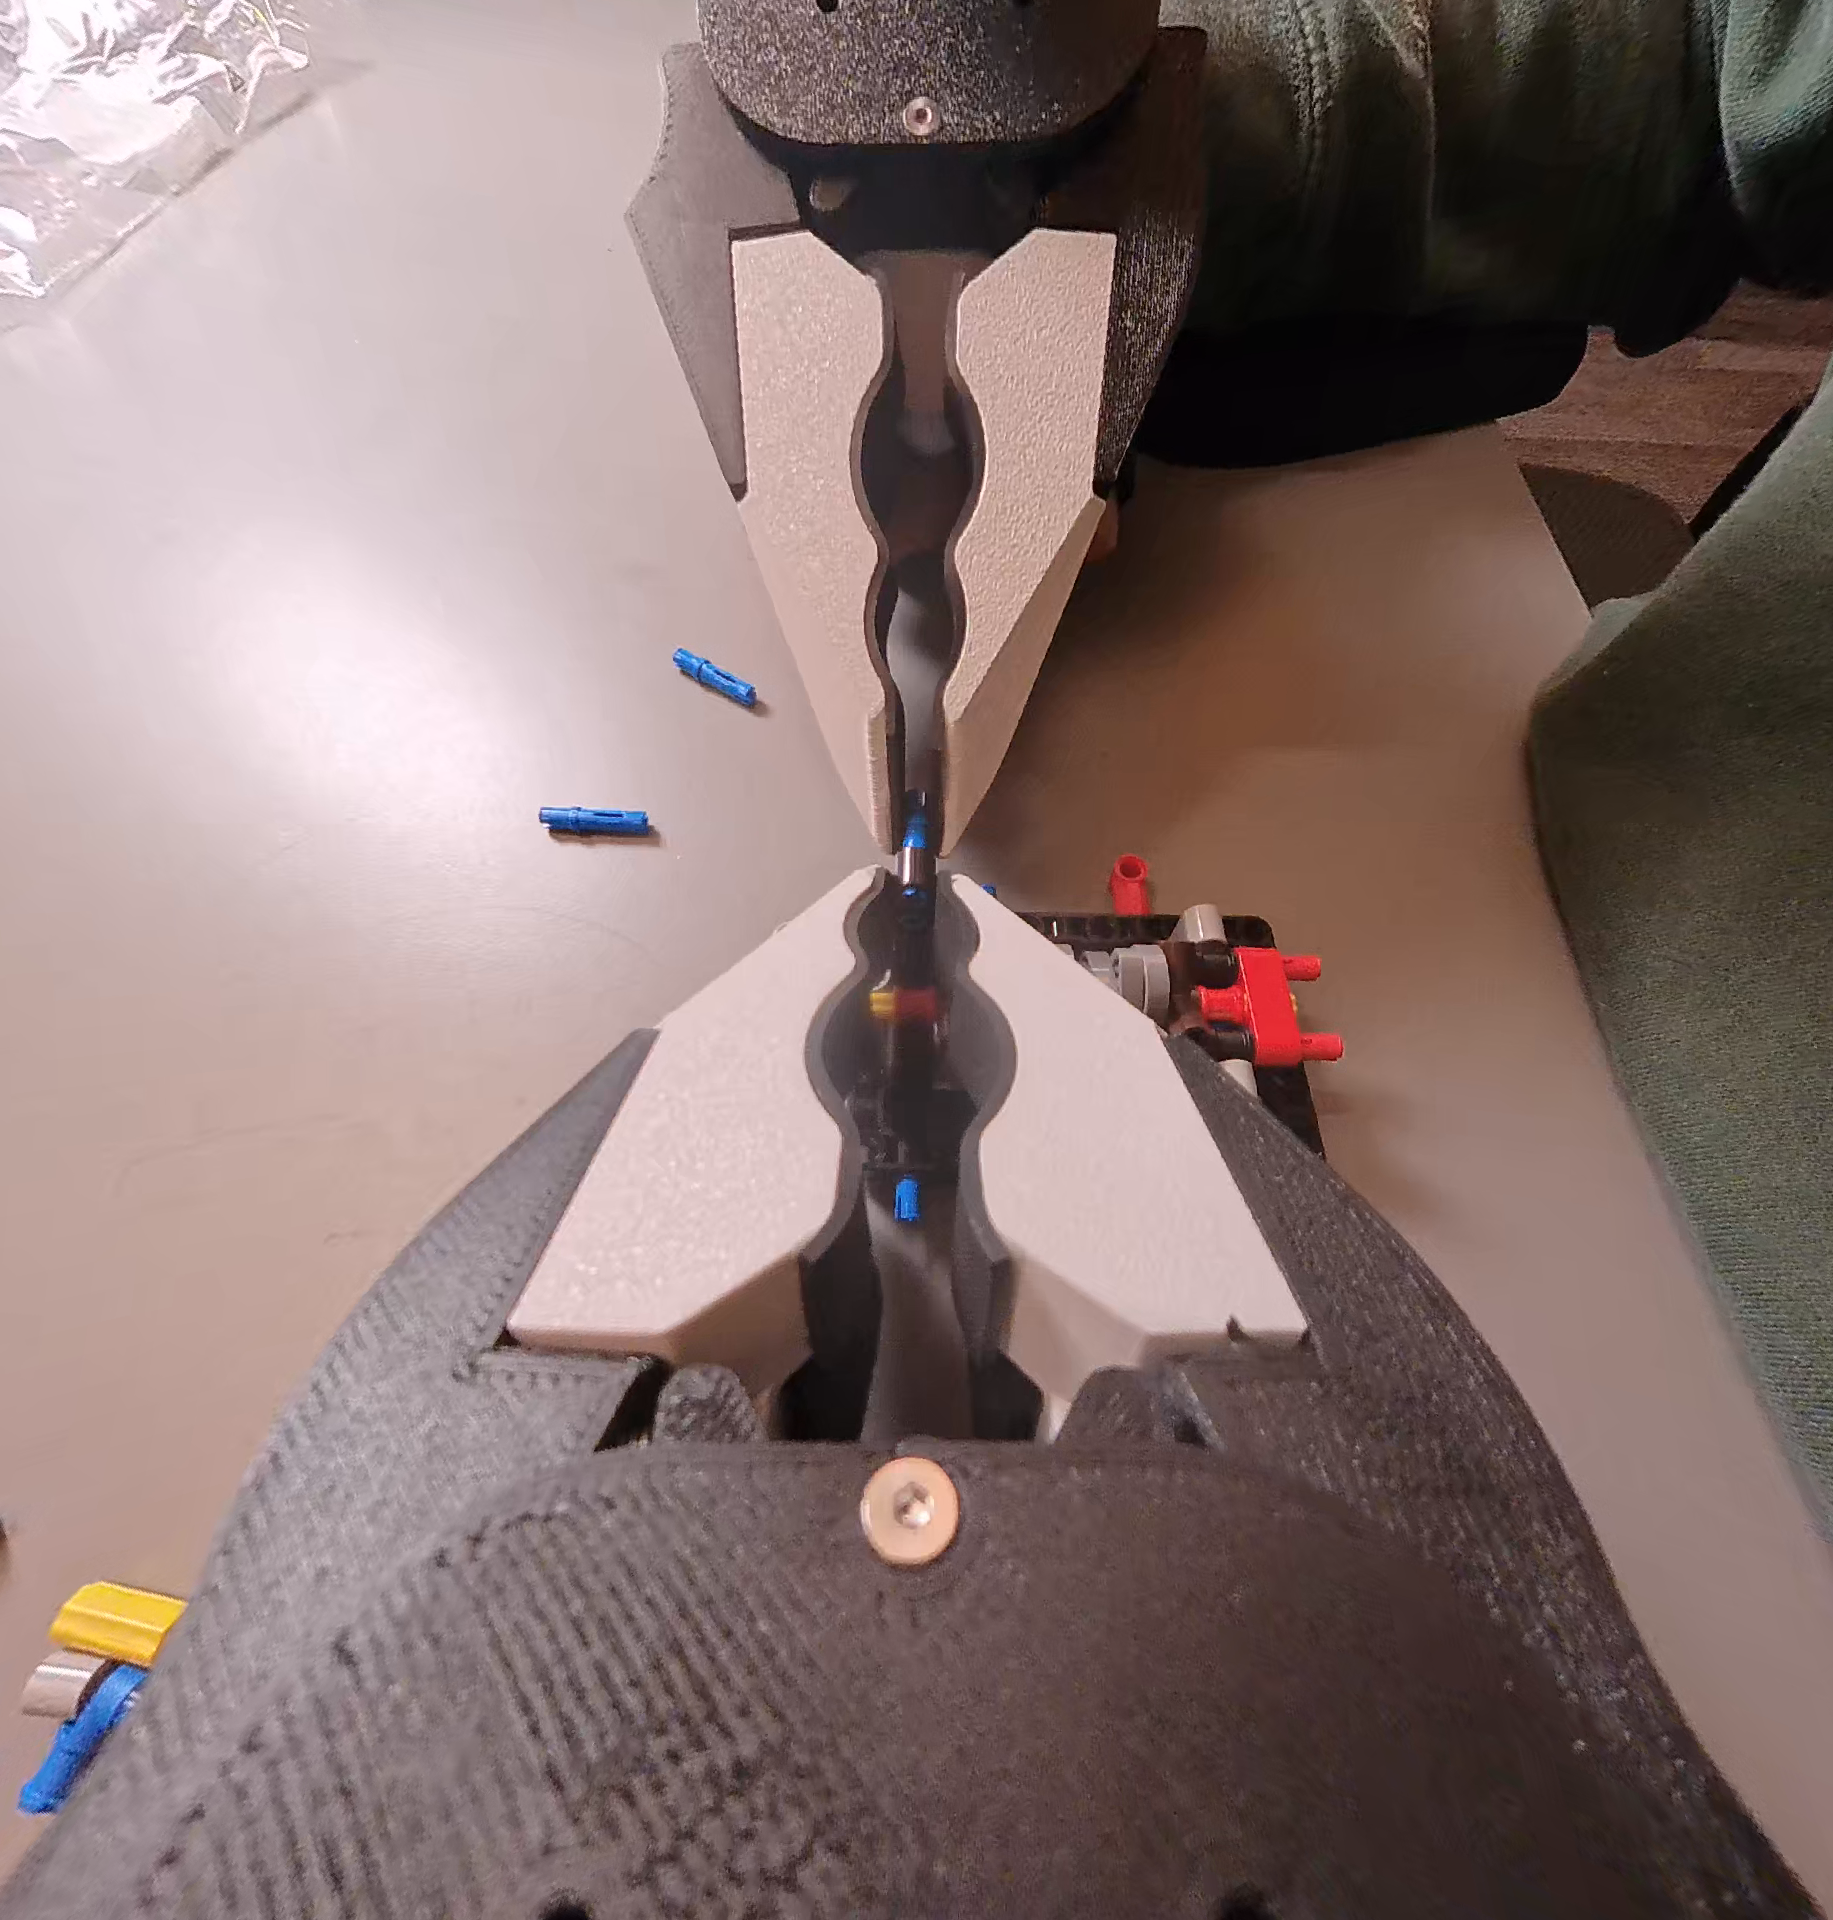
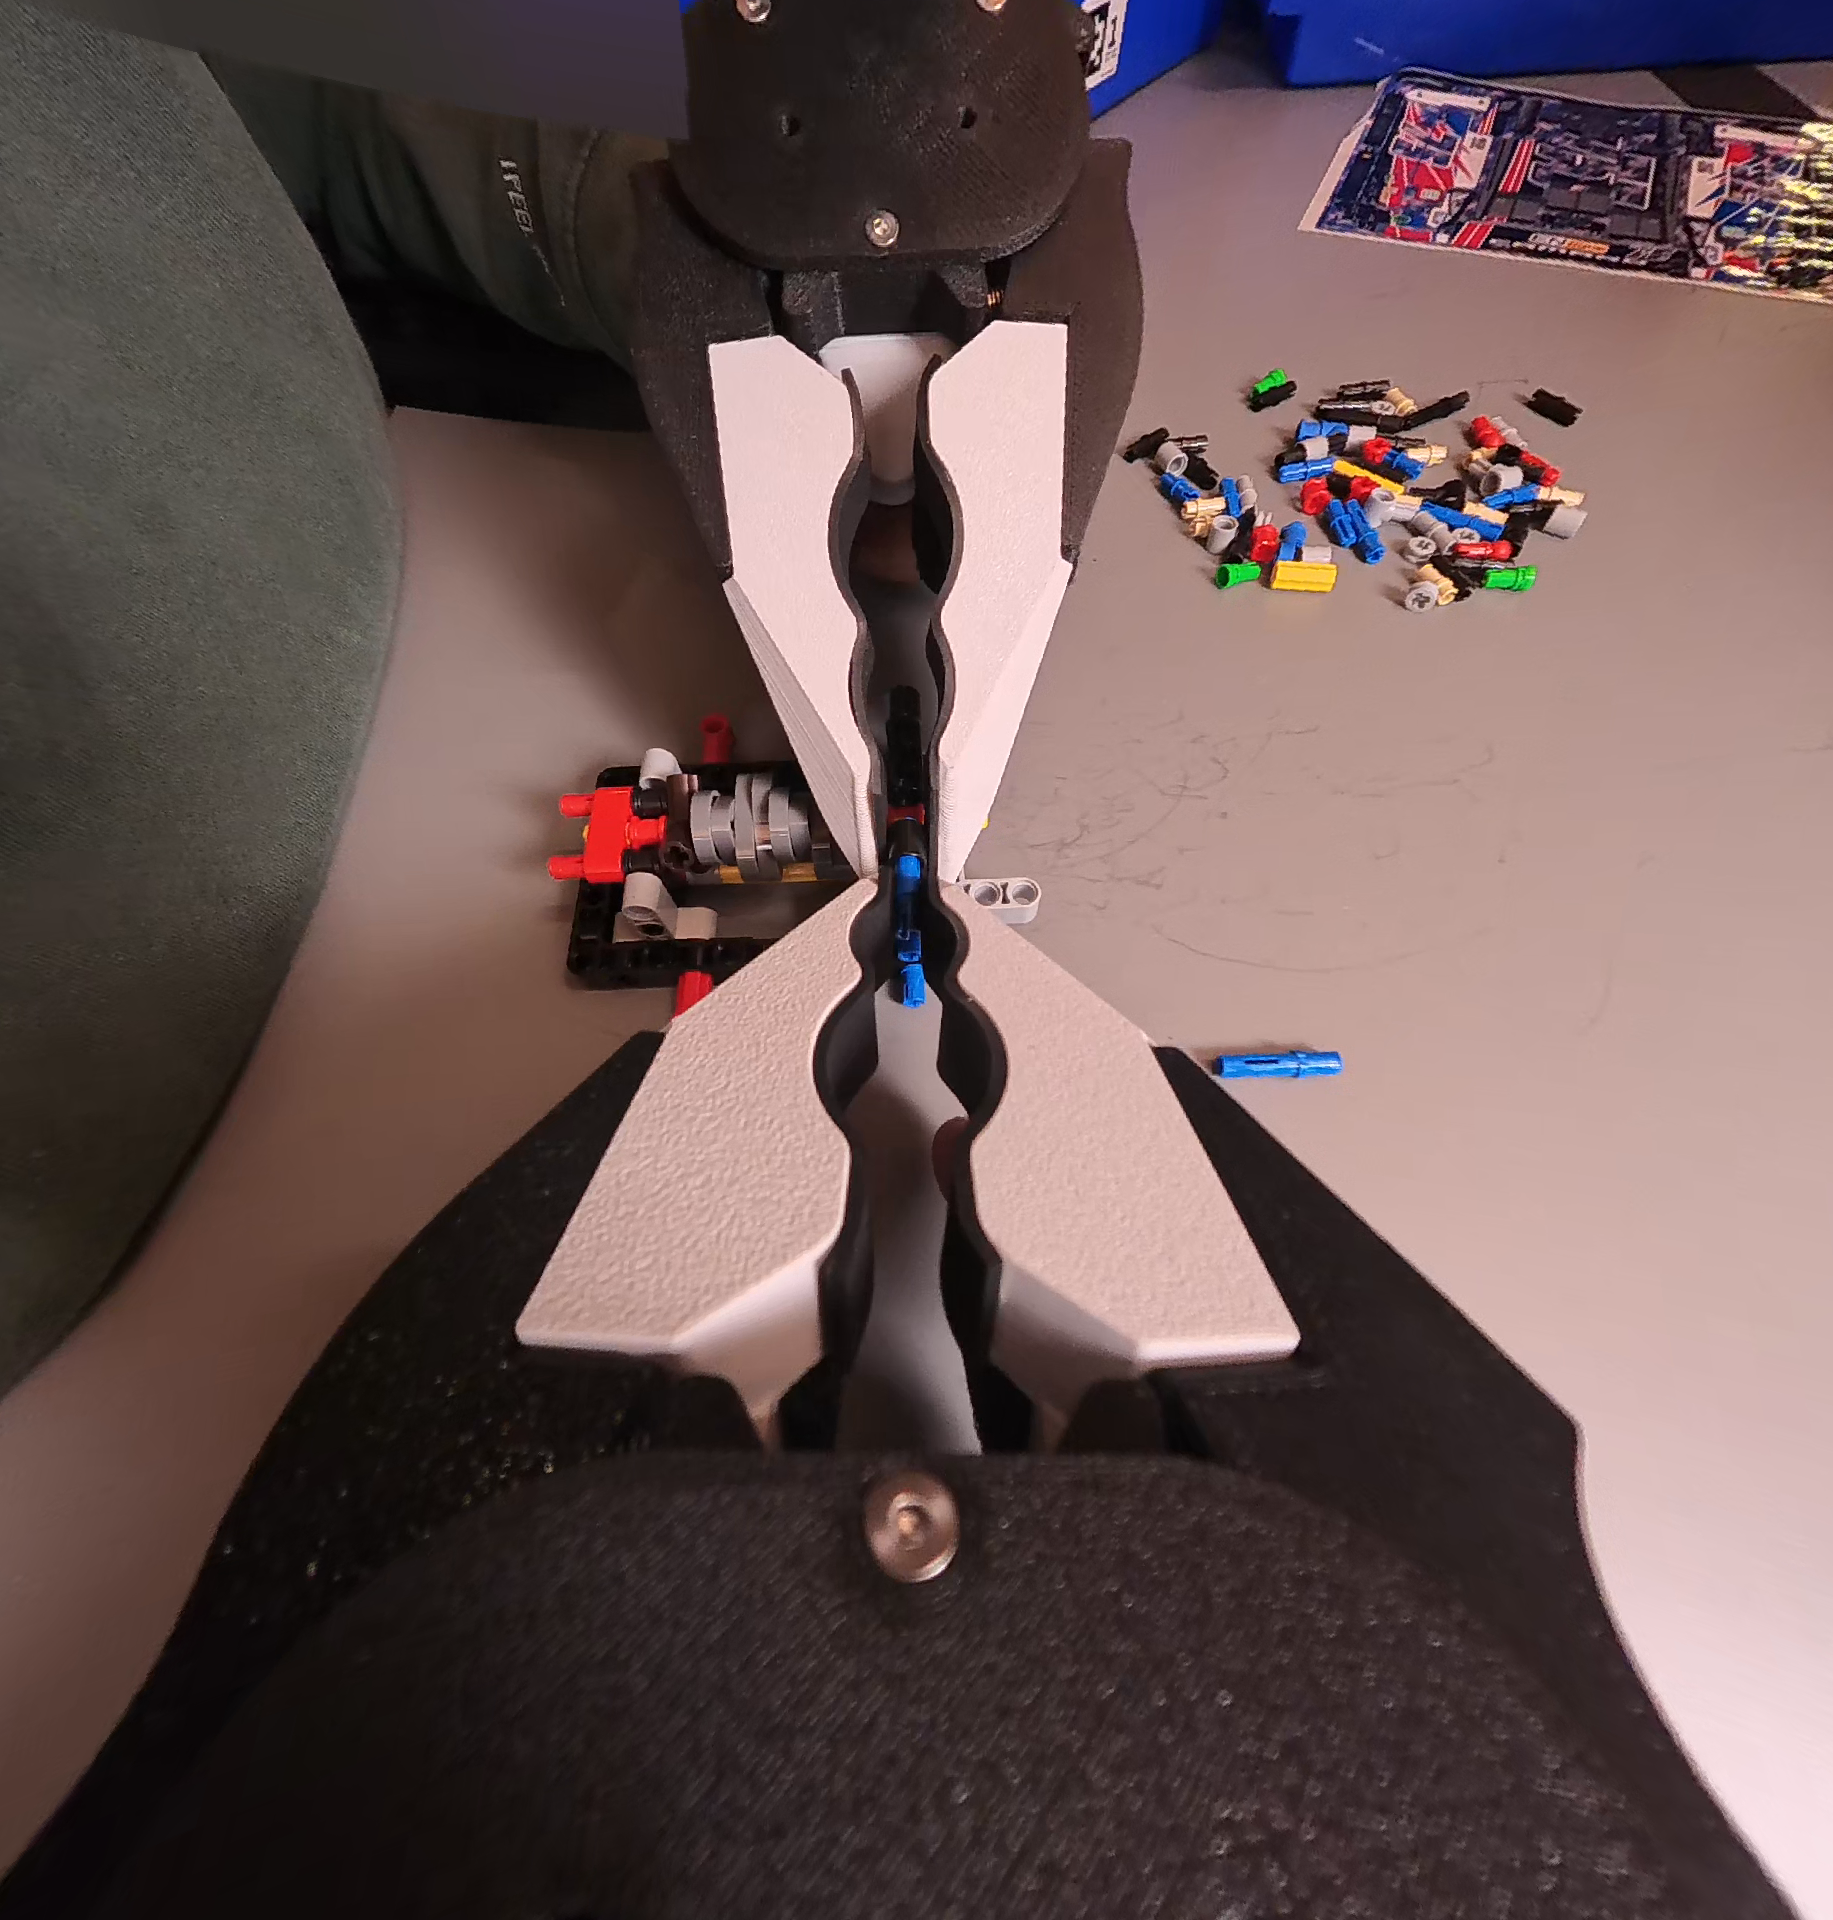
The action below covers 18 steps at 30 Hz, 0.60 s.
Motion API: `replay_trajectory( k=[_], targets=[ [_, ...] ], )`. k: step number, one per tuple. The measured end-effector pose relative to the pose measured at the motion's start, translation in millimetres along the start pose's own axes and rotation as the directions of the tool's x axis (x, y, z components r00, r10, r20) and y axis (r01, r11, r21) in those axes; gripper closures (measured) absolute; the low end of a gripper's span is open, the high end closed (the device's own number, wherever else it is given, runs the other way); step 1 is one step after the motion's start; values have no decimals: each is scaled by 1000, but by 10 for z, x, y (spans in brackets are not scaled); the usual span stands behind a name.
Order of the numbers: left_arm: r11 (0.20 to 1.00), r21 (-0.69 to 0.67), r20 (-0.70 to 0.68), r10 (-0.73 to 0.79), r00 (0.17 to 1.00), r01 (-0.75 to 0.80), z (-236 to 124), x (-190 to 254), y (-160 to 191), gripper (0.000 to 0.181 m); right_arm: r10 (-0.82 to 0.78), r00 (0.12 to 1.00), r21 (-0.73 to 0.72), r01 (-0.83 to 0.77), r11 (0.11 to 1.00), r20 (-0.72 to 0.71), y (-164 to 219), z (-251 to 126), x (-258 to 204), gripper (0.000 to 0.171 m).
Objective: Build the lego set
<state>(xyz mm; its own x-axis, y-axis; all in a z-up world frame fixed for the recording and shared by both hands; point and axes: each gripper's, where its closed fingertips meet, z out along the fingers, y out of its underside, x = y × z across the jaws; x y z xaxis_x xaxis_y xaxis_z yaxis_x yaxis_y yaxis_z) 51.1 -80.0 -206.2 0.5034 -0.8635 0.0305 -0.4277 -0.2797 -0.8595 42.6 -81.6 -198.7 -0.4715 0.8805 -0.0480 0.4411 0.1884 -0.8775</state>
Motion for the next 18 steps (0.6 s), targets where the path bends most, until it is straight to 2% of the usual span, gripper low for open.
replay_trajectory(
  k=[18],
  targets=[
    [1000, 0, -9, -3, 1000, 3, -4, 13, 3, 175, 5, 1000, 3, -5, 1000, 2, -6, -2, -13, 168]
  ],
)
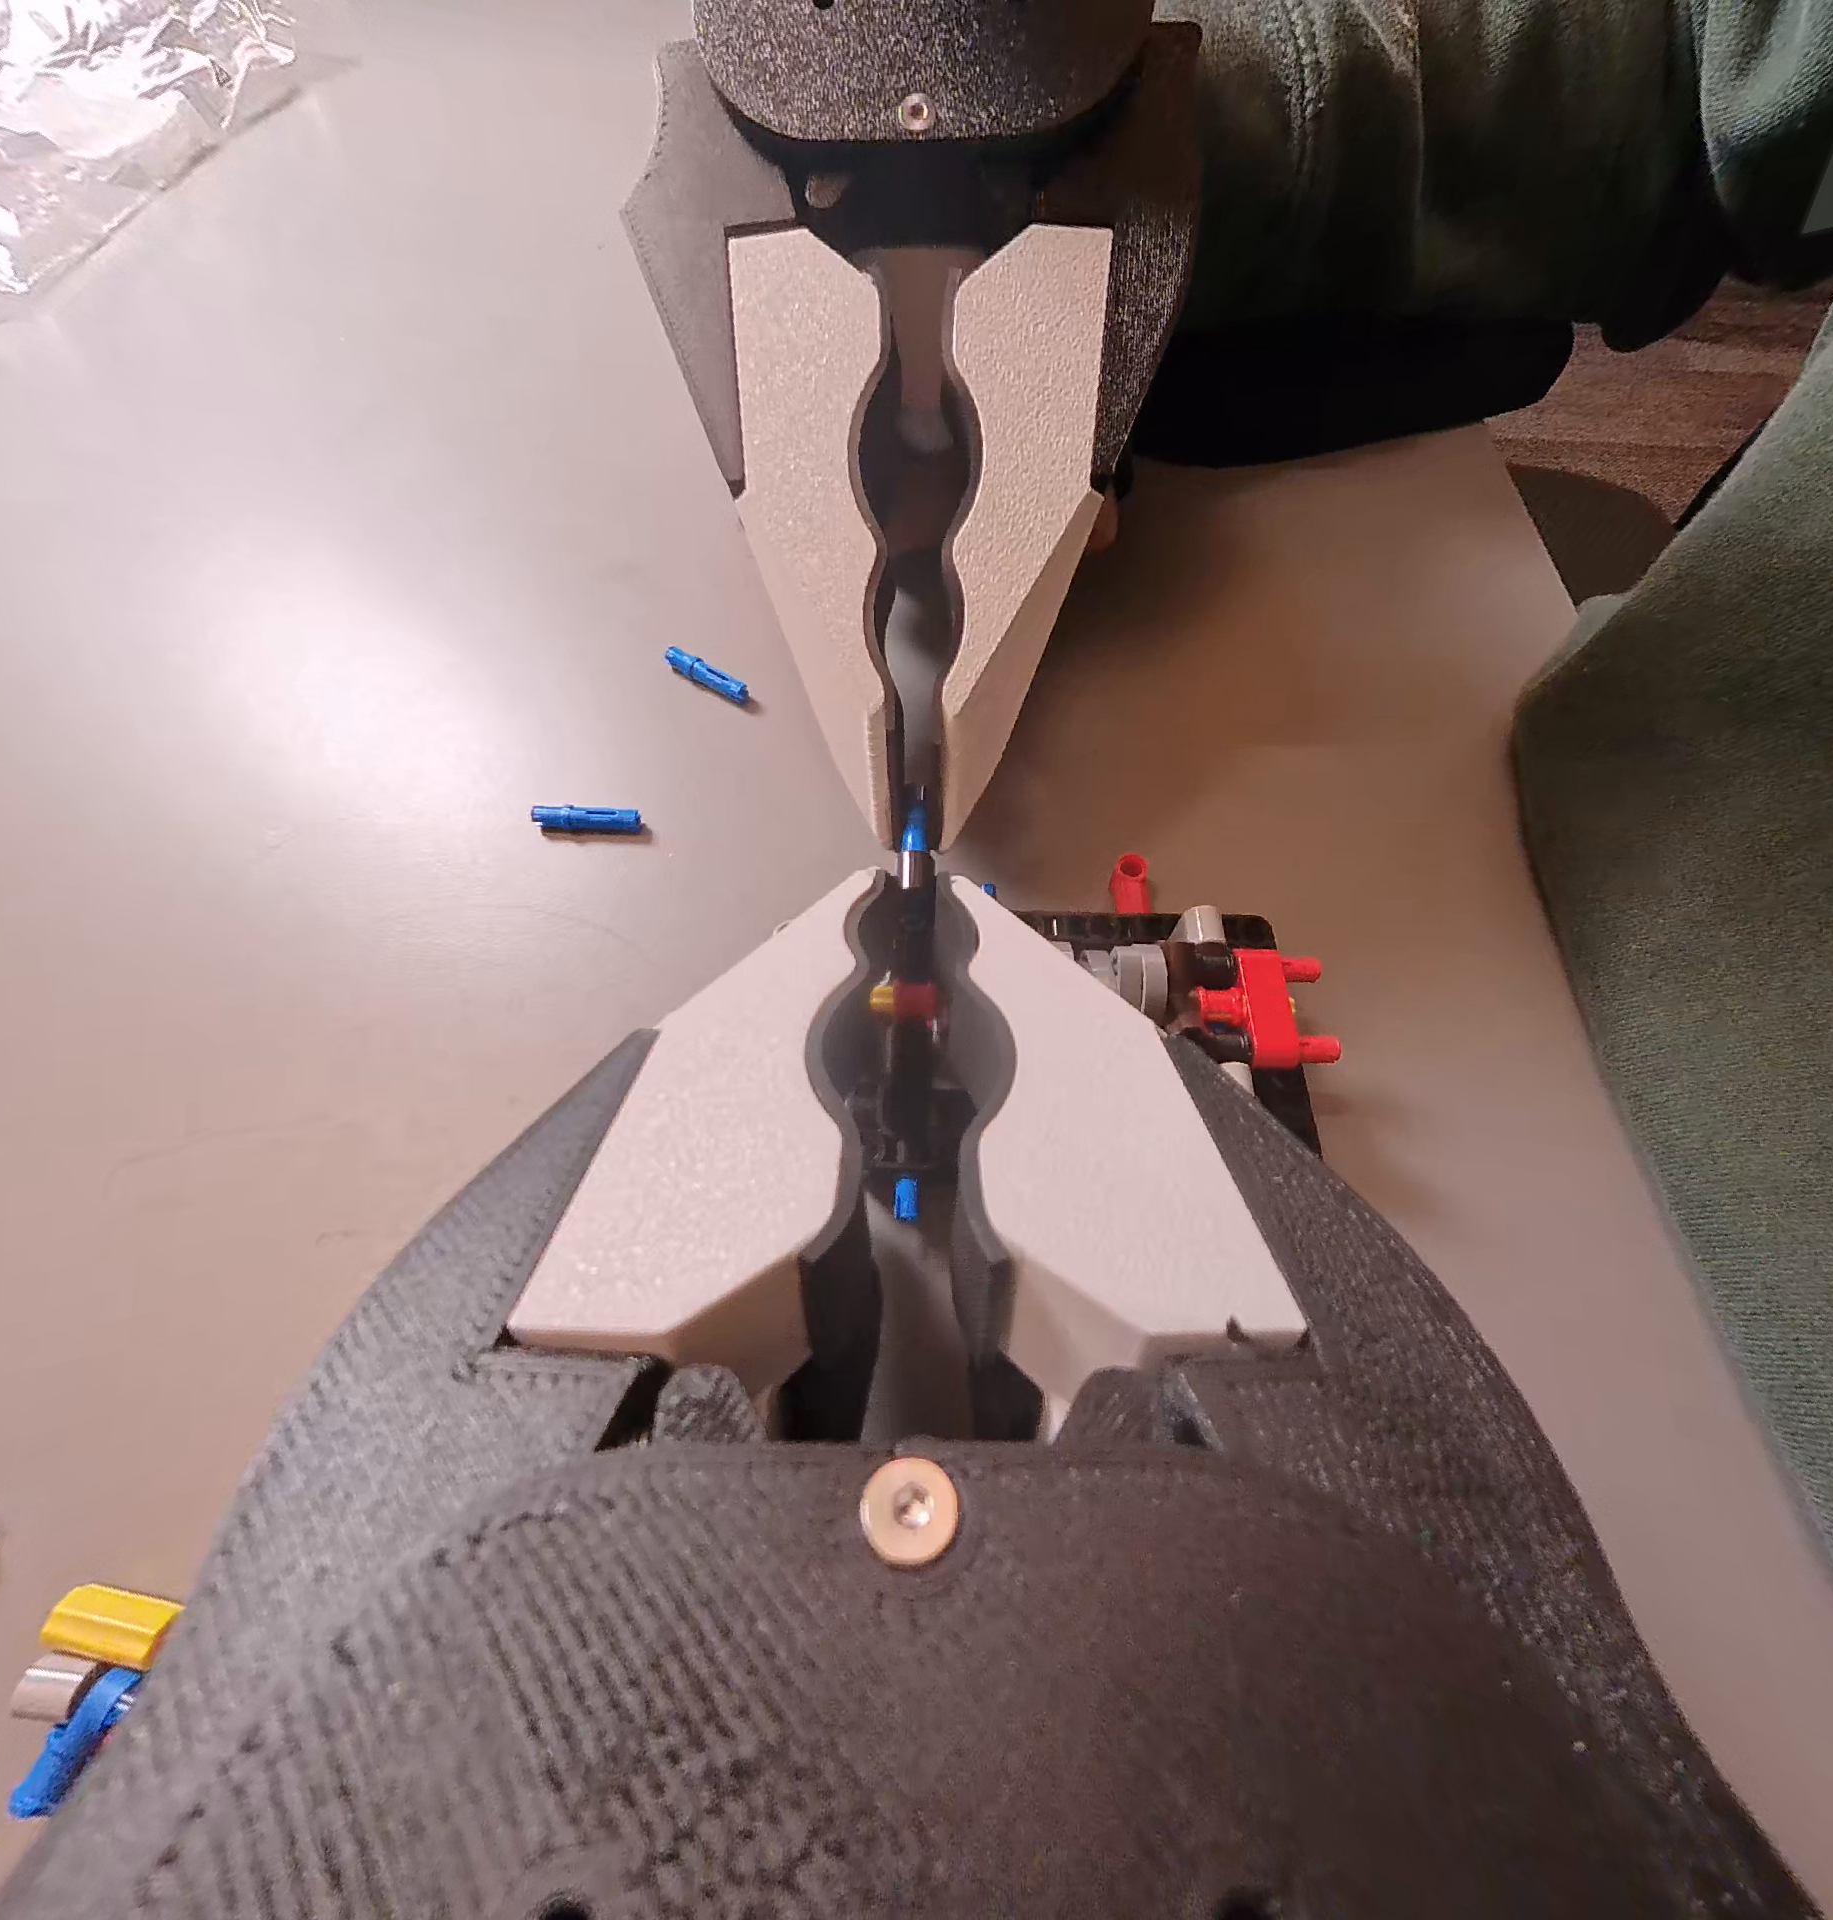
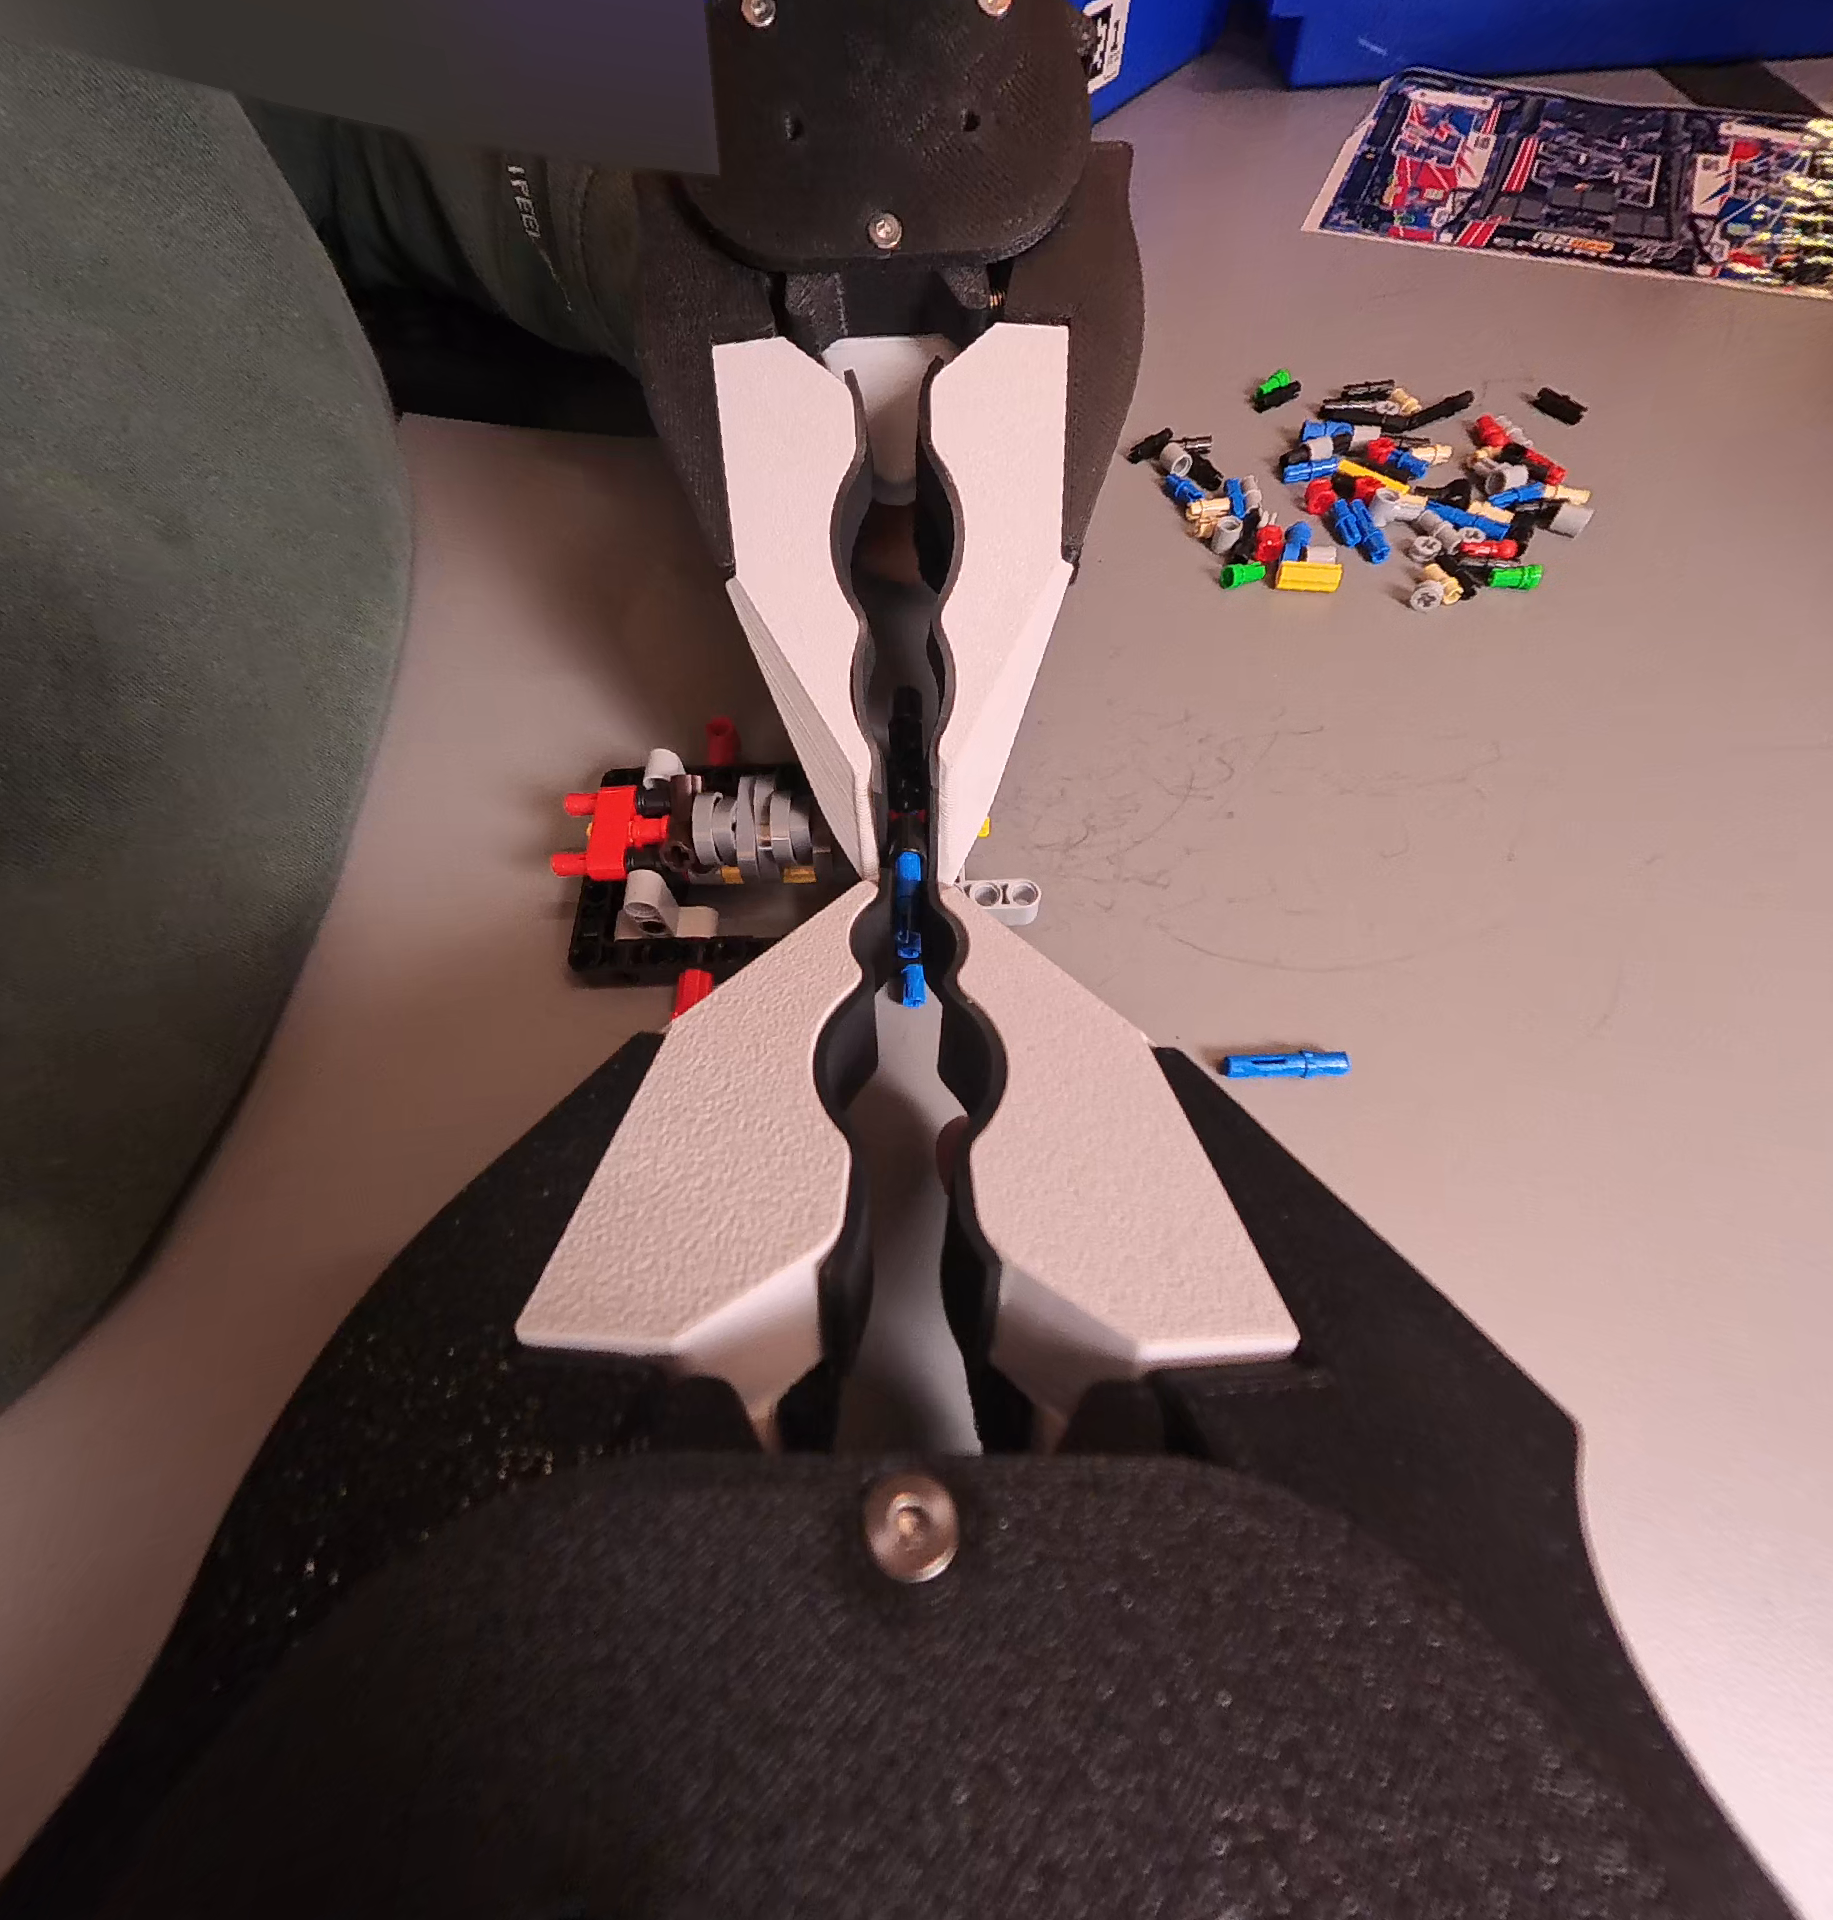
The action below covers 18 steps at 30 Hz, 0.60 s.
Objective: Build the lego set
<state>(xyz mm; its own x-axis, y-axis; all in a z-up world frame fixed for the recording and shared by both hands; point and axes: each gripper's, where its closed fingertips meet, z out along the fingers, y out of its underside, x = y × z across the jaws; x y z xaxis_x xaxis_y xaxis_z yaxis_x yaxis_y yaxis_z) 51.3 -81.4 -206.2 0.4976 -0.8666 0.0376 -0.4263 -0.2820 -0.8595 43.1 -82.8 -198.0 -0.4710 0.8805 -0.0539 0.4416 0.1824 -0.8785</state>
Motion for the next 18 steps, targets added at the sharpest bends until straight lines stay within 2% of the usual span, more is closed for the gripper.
replay_trajectory(
  k=[4, 5, 6, 9, 14, 18],
  targets=[
    [1000, 8, -1, -8, 1000, 8, -6, -6, -9, 176, 2, 1000, 4, -2, 1000, -9, -6, 1, 10, 168],
    [1000, 23, 2, -14, 1000, 13, -25, -13, -30, 166, 1, 1000, 6, -1, 1000, -2, -6, -10, 0, 165],
    [999, 46, -3, -24, 1000, 24, -64, -16, -63, 150, 8, 1000, 17, -8, 1000, -2, -19, -38, 8, 156],
    [998, 63, 14, -26, 1000, 25, -245, -91, -99, 134, 19, 999, 39, -18, 999, -28, -49, -170, 79, 146],
    [999, 24, 11, -32, 999, 32, -446, -205, -12, 142, -1, 1000, 17, 1, 1000, -30, -6, -226, 70, 146],
    [998, -57, -51, -39, 998, 36, -312, -97, 164, 151, -17, 1000, -31, 17, 999, -9, 70, -119, 2, 148]
  ],
)
